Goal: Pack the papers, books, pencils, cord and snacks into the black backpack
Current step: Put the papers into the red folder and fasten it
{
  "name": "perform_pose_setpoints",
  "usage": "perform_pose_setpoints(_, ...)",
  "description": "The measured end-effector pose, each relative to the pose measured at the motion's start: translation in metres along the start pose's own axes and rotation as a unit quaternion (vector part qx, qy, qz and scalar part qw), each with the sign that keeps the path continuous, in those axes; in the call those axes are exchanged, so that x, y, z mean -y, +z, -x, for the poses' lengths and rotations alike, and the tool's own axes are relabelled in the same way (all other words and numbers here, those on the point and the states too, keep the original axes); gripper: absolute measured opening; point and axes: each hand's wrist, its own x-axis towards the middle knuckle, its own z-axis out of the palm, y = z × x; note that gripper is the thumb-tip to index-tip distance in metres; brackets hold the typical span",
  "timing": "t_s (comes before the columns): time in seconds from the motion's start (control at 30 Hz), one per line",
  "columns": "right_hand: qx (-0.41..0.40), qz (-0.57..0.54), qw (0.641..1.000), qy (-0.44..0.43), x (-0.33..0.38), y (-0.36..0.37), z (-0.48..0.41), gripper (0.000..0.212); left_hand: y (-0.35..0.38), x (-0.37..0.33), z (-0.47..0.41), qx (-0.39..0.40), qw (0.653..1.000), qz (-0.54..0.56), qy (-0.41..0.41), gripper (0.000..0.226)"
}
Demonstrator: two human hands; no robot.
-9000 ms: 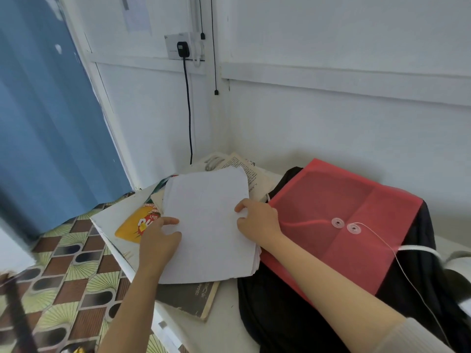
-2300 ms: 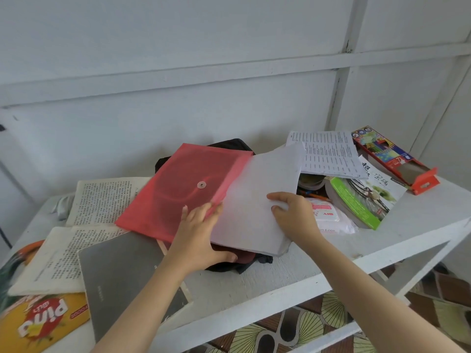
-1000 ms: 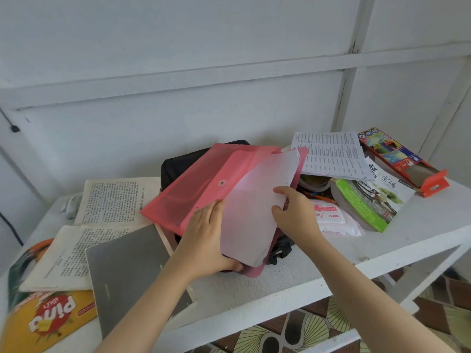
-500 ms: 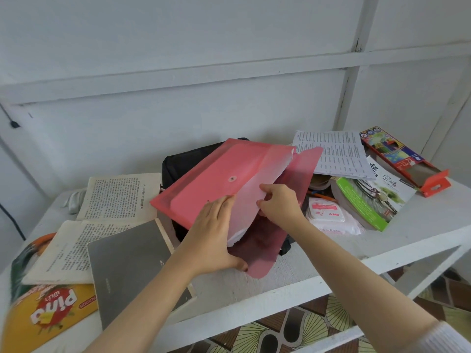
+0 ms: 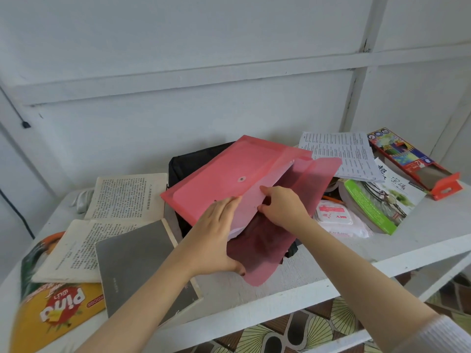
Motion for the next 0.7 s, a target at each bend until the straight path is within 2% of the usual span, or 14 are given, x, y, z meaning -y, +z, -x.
perform_pose_setpoints(0.07, -0.019, 0.017, 1.0, -0.005, -0.001, -0.001, 0.006, 0.048, 0.001, 0.004, -0.001, 0.007, 1.0, -0.007, 0.0, 0.137)
perform_pose_setpoints(0.17, -0.088, 0.057, 0.994, -0.026, -0.005, -0.008, 0.017, 0.04, 0.0, 0.012, 0.0, 0.014, 1.0, 0.01, -0.003, 0.134)
perform_pose_setpoints(0.27, -0.139, 0.082, 0.983, -0.091, -0.015, -0.021, 0.029, 0.038, -0.002, 0.019, 0.003, 0.027, 0.998, 0.051, -0.011, 0.125)
perform_pose_setpoints(0.33, -0.118, 0.092, 0.98, -0.128, -0.024, -0.03, 0.032, 0.041, -0.001, 0.025, 0.005, 0.033, 0.992, 0.115, -0.031, 0.108)
perform_pose_setpoints(0.47, -0.081, 0.136, 0.98, -0.124, -0.039, -0.041, 0.038, 0.048, 0.003, 0.034, 0.009, 0.021, 0.97, 0.235, -0.065, 0.063)
perform_pose_setpoints(0.6, -0.052, 0.106, 0.987, -0.113, -0.054, -0.038, 0.035, 0.044, 0.007, 0.031, 0.005, 0.029, 0.957, 0.273, -0.09, 0.011)
perform_pose_setpoints(0.7, -0.048, 0.041, 0.99, -0.124, -0.065, -0.031, 0.033, 0.043, 0.011, 0.027, 0.003, 0.051, 0.948, 0.297, -0.106, 0.017)
